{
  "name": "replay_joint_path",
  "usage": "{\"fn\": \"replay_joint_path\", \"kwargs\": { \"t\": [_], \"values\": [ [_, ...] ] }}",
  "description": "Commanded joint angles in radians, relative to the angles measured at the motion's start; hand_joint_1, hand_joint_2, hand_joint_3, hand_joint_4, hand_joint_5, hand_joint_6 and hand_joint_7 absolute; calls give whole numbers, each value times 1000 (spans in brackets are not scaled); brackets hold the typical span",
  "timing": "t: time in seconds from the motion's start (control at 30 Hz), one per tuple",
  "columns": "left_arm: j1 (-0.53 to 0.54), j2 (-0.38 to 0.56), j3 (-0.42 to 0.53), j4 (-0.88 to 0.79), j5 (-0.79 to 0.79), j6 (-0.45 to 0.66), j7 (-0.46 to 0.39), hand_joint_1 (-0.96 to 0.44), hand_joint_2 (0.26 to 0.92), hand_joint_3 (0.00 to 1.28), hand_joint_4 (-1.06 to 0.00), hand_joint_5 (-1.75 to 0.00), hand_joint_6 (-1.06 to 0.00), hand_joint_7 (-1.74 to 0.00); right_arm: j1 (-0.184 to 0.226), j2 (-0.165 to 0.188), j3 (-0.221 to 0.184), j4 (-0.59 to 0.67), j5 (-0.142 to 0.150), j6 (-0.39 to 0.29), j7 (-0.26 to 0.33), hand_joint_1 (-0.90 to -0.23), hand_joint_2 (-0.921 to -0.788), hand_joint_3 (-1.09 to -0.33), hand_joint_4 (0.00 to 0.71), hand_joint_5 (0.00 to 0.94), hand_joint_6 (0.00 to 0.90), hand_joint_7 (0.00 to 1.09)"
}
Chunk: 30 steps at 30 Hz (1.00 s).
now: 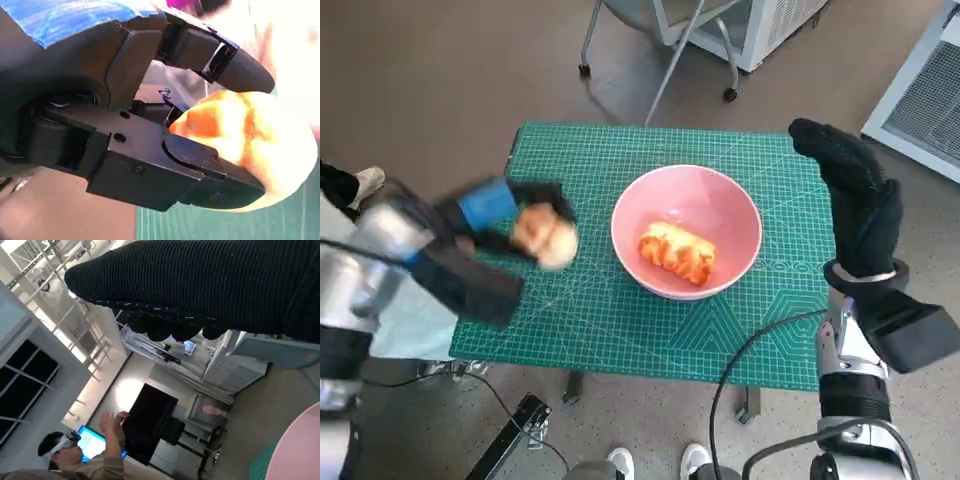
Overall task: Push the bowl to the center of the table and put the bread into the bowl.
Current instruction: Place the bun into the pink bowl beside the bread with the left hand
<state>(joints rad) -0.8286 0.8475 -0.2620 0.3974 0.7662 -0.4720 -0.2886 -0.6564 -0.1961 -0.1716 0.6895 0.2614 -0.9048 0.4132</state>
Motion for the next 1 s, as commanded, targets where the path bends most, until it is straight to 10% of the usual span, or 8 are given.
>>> {"fn": "replay_joint_path", "kwargs": {
  "t": [0.03, 0.77, 0.97, 1.0],
  "values": [
    [-58, -36, 16, -35, -33, 10, 5, 2, 914, 38, -635, -1141, -773, -1097, 8, 2, 0, 19, -9, 11, 3, -570, -921, -807, 367, 4, 43, 759],
    [-380, -338, -175, 252, 71, -44, 117, 2, 920, 54, -602, -1112, -754, -1160, 15, 5, 1, -3, -3, 14, 5, -579, -921, -801, 371, 5, 44, 759],
    [-403, -392, -221, 356, 103, -10, 169, 2, 921, 256, -365, -1408, -523, -1350, 27, 3, -2, -17, 0, 9, 5, -573, -921, -797, 372, 5, 46, 756],
    [-404, -395, -227, 361, 109, -4, 172, 24, 893, 244, -339, -1085, -457, -1092, 29, 3, -2, -20, -1, 9, 4, -572, -921, -795, 372, 5, 46, 755]
  ]
}}
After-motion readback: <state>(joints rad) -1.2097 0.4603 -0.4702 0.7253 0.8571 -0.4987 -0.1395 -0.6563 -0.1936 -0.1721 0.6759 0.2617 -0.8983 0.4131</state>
